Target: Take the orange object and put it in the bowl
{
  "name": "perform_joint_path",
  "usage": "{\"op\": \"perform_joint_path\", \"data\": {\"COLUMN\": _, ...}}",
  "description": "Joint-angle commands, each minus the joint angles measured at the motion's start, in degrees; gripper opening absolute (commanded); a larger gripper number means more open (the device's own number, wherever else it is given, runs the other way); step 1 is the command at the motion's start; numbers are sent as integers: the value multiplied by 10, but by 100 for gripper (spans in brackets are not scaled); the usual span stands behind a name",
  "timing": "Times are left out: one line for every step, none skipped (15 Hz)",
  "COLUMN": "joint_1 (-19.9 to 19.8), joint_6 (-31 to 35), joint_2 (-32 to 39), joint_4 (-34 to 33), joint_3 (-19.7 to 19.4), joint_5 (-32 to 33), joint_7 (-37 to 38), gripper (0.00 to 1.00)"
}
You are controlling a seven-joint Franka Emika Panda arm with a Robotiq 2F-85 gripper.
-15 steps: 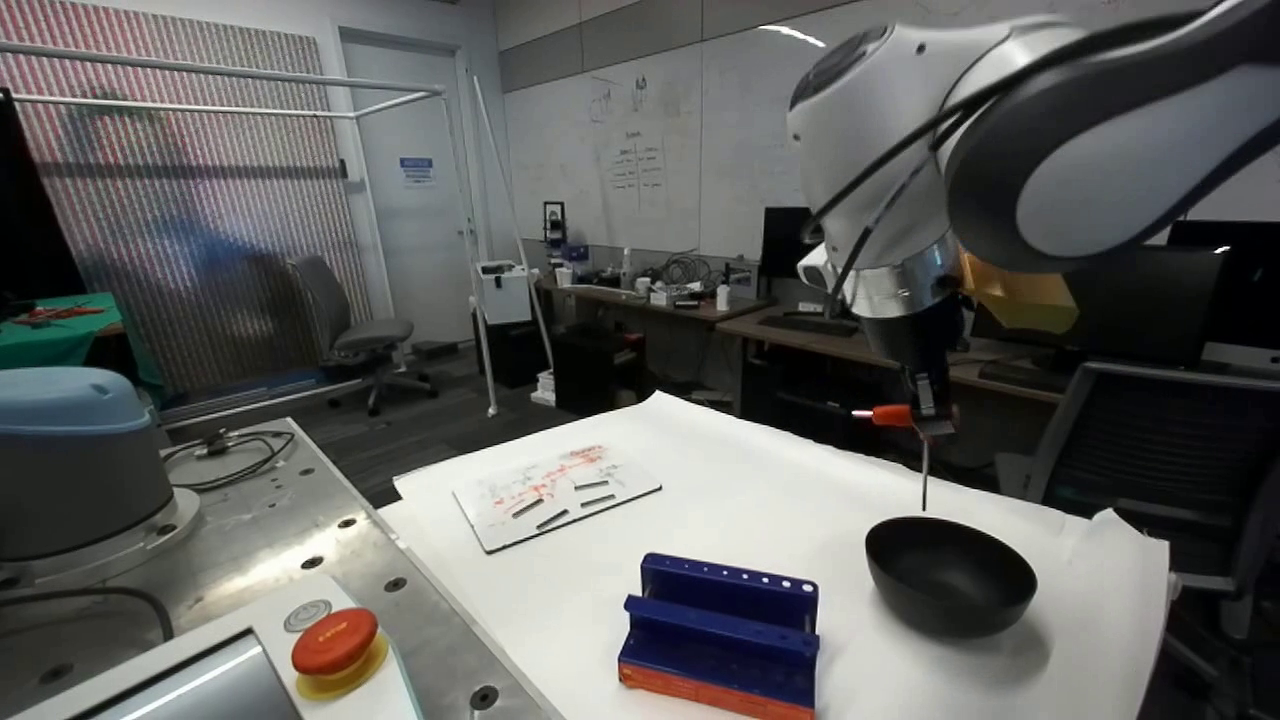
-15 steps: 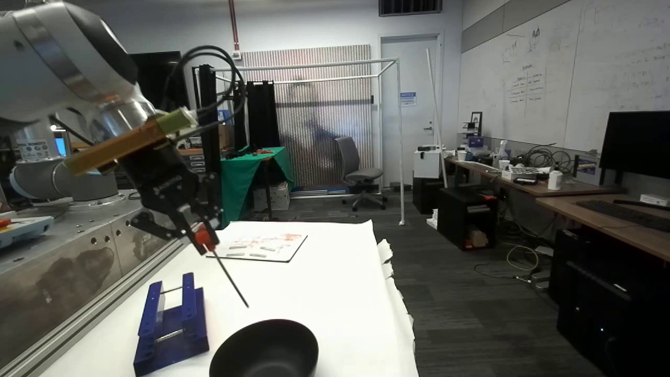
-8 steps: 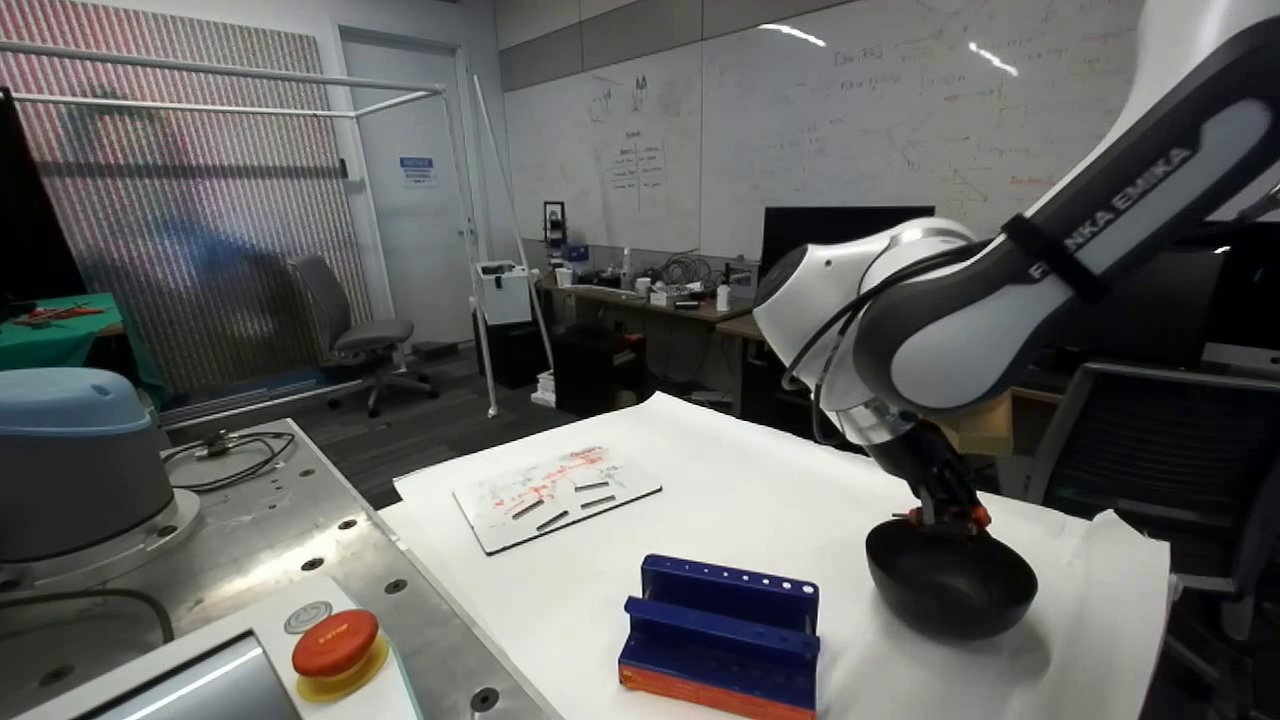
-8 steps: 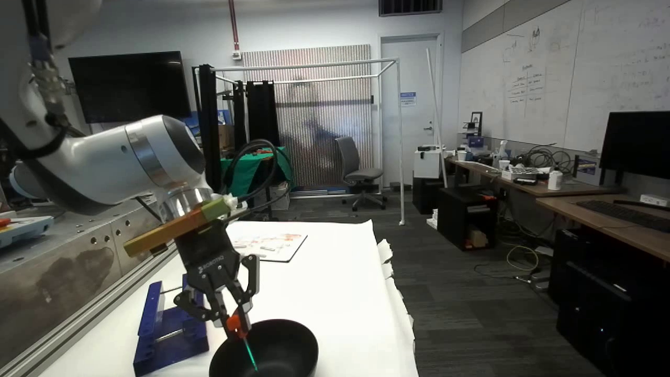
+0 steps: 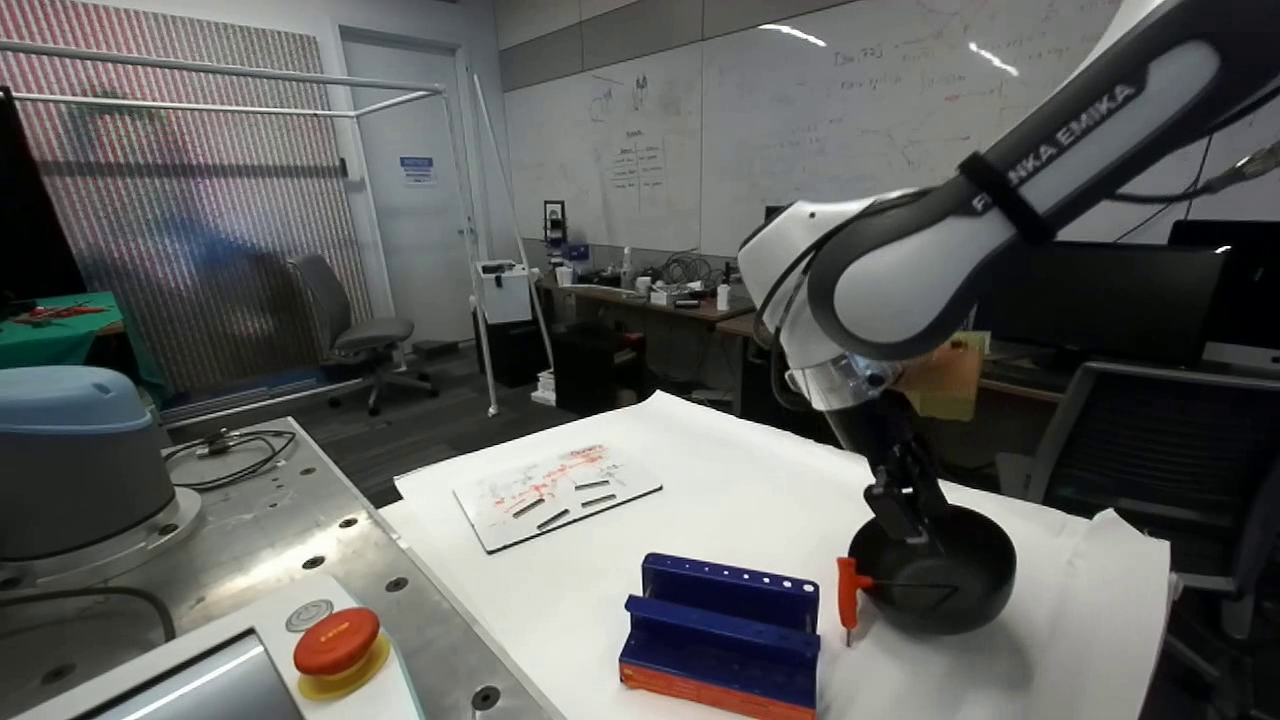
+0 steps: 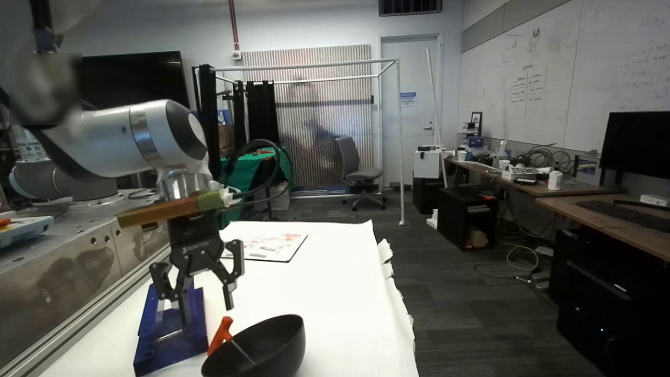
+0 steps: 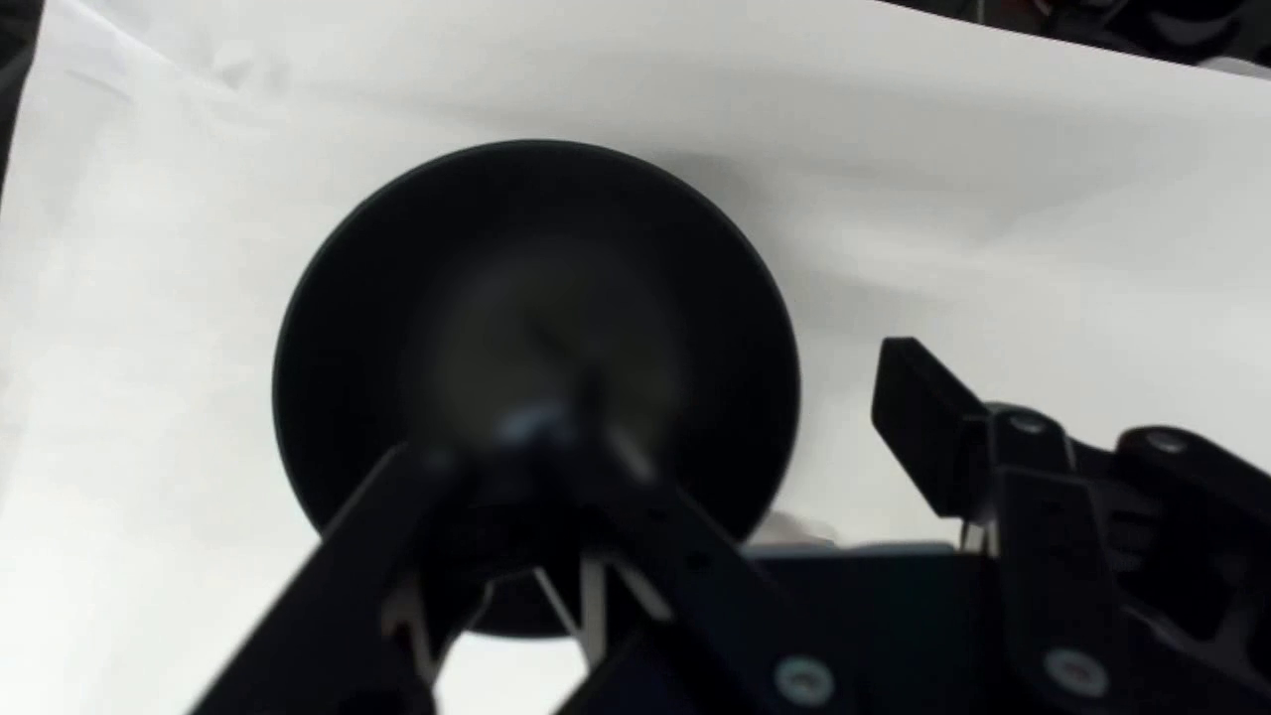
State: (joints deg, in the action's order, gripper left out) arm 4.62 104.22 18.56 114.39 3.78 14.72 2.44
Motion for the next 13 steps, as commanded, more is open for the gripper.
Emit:
{"op": "perform_joint_path", "data": {"joint_1": -13, "joint_6": 36, "joint_2": -127, "joint_4": 61, "joint_3": 7, "joint_5": -51, "joint_7": -63, "gripper": 98}}
{"op": "perform_joint_path", "data": {"joint_1": -15, "joint_6": 45, "joint_2": -159, "joint_4": 78, "joint_3": 6, "joint_5": -65, "joint_7": -79, "gripper": 100}}
{"op": "perform_joint_path", "data": {"joint_1": -17, "joint_6": 57, "joint_2": -190, "joint_4": 95, "joint_3": 3, "joint_5": -79, "joint_7": -93, "gripper": 100}}
{"op": "perform_joint_path", "data": {"joint_1": -19, "joint_6": 70, "joint_2": -221, "joint_4": 114, "joint_3": 0, "joint_5": -95, "joint_7": -106, "gripper": 100}}
{"op": "perform_joint_path", "data": {"joint_1": -20, "joint_6": 86, "joint_2": -247, "joint_4": 132, "joint_3": -3, "joint_5": -111, "joint_7": -120, "gripper": 100}}
{"op": "perform_joint_path", "data": {"joint_1": -20, "joint_6": 102, "joint_2": -273, "joint_4": 149, "joint_3": -8, "joint_5": -126, "joint_7": -135, "gripper": 100}}
{"op": "perform_joint_path", "data": {"joint_1": -19, "joint_6": 123, "joint_2": -294, "joint_4": 167, "joint_3": -13, "joint_5": -146, "joint_7": -148, "gripper": 100}}
{"op": "perform_joint_path", "data": {"joint_1": -19, "joint_6": 143, "joint_2": -312, "joint_4": 184, "joint_3": -19, "joint_5": -167, "joint_7": -155, "gripper": 100}}
{"op": "perform_joint_path", "data": {"joint_1": -15, "joint_6": 98, "joint_2": -258, "joint_4": 130, "joint_3": -12, "joint_5": -133, "joint_7": -127, "gripper": 99}}
{"op": "perform_joint_path", "data": {"joint_1": -15, "joint_6": 101, "joint_2": -272, "joint_4": 141, "joint_3": -14, "joint_5": -137, "joint_7": -129, "gripper": 99}}
{"op": "perform_joint_path", "data": {"joint_1": -15, "joint_6": 98, "joint_2": -274, "joint_4": 142, "joint_3": -14, "joint_5": -137, "joint_7": -129, "gripper": 100}}
{"op": "perform_joint_path", "data": {"joint_1": -15, "joint_6": 98, "joint_2": -272, "joint_4": 142, "joint_3": -13, "joint_5": -137, "joint_7": -129, "gripper": 100}}
{"op": "perform_joint_path", "data": {"joint_1": -15, "joint_6": 99, "joint_2": -266, "joint_4": 141, "joint_3": -13, "joint_5": -137, "joint_7": -129, "gripper": 100}}
